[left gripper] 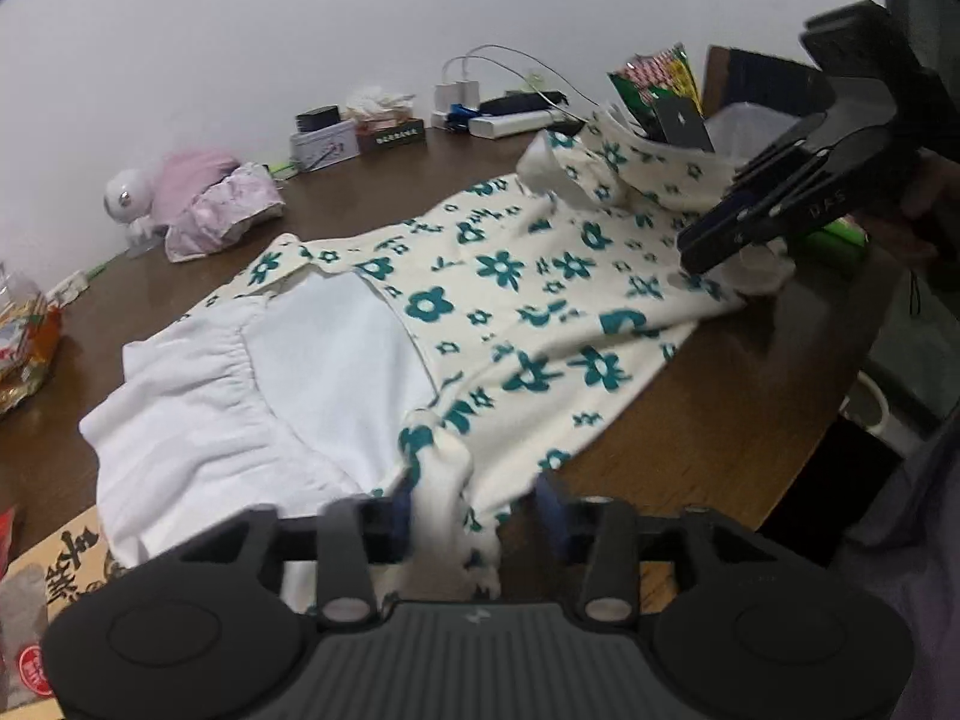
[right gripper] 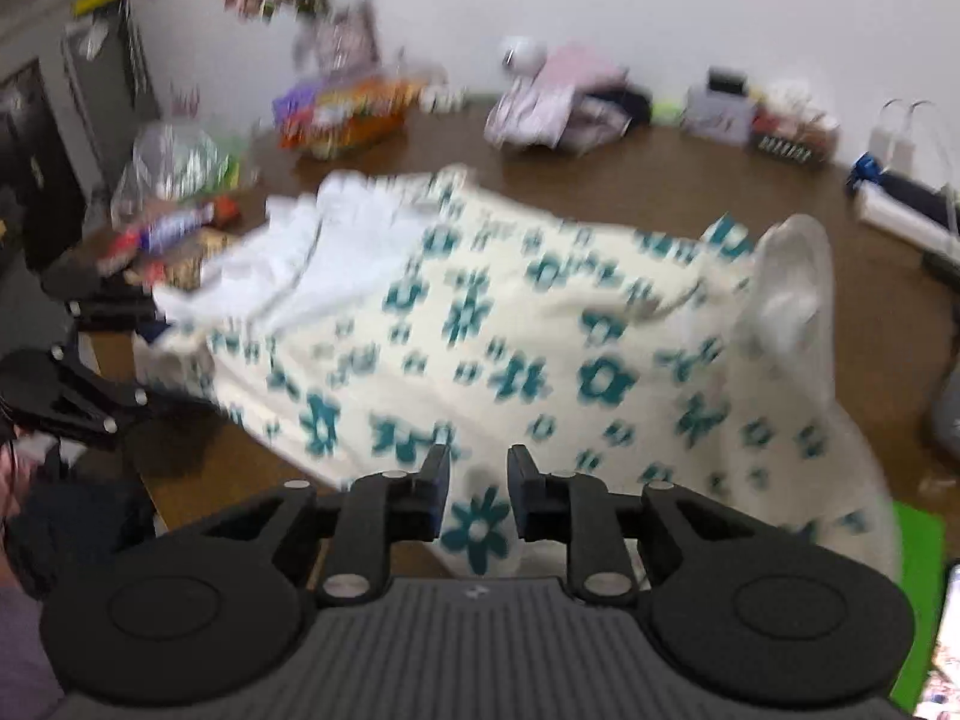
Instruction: Fold clothes
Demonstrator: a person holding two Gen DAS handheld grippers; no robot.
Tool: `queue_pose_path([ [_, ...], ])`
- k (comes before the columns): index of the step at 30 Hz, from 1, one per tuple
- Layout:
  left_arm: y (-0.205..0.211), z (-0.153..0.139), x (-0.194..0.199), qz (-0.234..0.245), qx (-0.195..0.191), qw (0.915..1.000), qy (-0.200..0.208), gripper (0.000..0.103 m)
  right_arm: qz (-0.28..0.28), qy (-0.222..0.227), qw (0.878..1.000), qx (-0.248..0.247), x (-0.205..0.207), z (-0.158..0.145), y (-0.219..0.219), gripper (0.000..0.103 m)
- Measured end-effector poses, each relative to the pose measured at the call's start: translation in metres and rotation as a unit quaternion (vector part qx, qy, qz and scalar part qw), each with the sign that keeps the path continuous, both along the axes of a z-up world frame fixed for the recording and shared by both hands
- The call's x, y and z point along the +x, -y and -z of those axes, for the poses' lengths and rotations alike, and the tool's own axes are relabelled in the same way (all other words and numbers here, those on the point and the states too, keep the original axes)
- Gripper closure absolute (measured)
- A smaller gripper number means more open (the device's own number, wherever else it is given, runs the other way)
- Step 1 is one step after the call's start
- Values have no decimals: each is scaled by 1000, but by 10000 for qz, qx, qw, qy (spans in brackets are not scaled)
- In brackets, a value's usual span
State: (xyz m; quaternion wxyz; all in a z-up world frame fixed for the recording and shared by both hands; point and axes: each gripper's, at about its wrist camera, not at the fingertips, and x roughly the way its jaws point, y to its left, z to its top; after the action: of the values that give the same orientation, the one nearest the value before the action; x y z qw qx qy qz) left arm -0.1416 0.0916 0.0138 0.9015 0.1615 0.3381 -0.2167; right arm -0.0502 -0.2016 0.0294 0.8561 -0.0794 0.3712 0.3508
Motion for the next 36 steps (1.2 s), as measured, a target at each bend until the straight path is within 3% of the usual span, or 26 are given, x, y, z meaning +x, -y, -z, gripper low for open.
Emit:
queue_pose_path([
  [1,0,2,0,7,61,10000,6,87,-64,46,10000,-32,-4,4,1,56],
  [2,-4,1,-1,32,44,10000,30,89,-121,85,9999,-57,-8,7,3,50],
  [4,-10,-2,-3,156,-2,9999,73,94,-141,80,9999,-49,-15,11,10,50],
  [5,-12,-3,-4,261,38,9996,120,95,-46,7,10000,-85,-15,13,14,53],
  [7,-15,-5,-5,530,201,9982,199,96,150,2,9998,-160,-12,18,23,92],
  [8,-17,-6,-4,674,303,9970,232,97,222,-40,9996,-161,-8,17,26,99],
  [12,-30,-16,-10,767,386,9957,361,98,55,-231,9997,-64,-18,1,35,100],
  [14,-33,-13,-18,914,382,9949,204,98,-155,-257,9995,-67,-28,-7,39,100],
  [17,-34,-1,-29,1033,389,9938,136,92,-364,-466,9973,-428,-34,0,29,99],
  [18,-36,-2,-32,1049,385,9937,92,85,-394,-408,9973,-470,-36,-2,27,97],
  [20,-41,-14,-38,1091,441,9930,95,84,-355,-218,9984,-386,-37,-13,26,90],
  [22,-47,-30,-39,1111,373,9927,289,72,-226,36,9996,-190,-32,-28,26,66],
  [24,-43,-49,-28,1015,412,9929,472,48,103,290,9995,-114,-6,-40,22,60],
  [26,-36,-61,1,746,225,9962,383,46,481,348,9982,-54,30,-44,14,57],
  [29,-21,-71,53,455,-390,9981,138,46,1048,45,9945,-57,86,-31,-4,54],
  [30,-13,-66,71,347,-413,9985,14,46,1159,-99,9932,-97,99,-22,-9,54],
  [32,3,-57,108,130,-453,9986,-236,46,1363,-384,9898,-178,123,-4,-18,62],
  [33,10,-51,123,37,-393,9985,-391,46,1395,-484,9888,-202,129,5,-20,86],
  [34,14,-45,142,-153,-380,9975,-569,46,1510,-462,9873,-156,130,9,-18,96],
  [36,14,-37,178,-563,-376,9937,-890,51,1743,-423,9838,-60,131,17,-13,98],
])
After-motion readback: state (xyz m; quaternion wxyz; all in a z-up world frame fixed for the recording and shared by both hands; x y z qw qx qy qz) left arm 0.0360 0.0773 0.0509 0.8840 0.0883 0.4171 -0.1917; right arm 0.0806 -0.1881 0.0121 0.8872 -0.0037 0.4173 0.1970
